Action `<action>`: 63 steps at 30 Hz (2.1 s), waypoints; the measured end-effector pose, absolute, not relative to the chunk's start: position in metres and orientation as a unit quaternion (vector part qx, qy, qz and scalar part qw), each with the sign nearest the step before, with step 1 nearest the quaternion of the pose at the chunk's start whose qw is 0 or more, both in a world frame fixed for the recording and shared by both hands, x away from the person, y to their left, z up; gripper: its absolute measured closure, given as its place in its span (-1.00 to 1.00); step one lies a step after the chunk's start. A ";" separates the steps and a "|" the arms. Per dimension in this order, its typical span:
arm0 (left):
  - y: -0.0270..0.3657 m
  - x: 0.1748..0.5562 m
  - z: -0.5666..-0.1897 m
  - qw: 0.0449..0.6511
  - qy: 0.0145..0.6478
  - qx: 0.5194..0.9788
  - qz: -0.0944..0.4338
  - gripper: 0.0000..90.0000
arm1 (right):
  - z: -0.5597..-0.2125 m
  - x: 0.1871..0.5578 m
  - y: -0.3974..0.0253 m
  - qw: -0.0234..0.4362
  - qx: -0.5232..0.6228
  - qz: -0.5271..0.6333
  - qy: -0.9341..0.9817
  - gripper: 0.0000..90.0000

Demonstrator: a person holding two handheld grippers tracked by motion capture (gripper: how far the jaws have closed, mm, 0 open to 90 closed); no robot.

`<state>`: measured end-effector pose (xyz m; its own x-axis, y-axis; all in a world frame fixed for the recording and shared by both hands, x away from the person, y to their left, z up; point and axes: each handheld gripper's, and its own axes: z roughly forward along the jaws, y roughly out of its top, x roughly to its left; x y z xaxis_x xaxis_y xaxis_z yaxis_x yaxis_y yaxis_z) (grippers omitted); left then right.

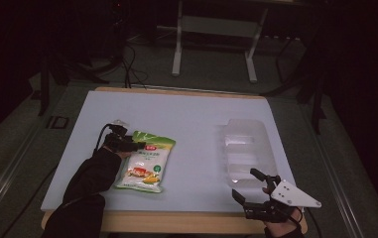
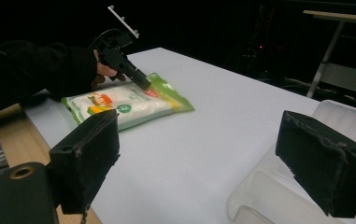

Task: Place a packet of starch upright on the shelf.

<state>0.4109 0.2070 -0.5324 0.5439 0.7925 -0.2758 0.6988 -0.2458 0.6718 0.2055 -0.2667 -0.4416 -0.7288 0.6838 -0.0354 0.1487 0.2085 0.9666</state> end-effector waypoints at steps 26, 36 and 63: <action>0.185 0.390 -0.508 0.343 0.424 0.832 0.105 0.87 | -0.441 0.206 -0.267 0.232 0.283 0.563 0.741 -0.70; 0.190 0.375 -0.484 0.377 0.409 0.822 0.121 0.90 | -0.441 0.206 -0.267 0.231 0.285 0.563 0.741 -0.70; 0.168 0.313 -0.417 0.457 0.319 0.816 0.153 0.91 | -0.438 0.207 -0.262 0.206 0.299 0.572 0.736 -0.70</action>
<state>0.3133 0.1677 -0.4169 0.7492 0.6610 -0.0419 0.3816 -0.3791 0.8430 0.2066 -0.2617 -0.4375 -0.7367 0.6751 0.0385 0.2038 0.1674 0.9646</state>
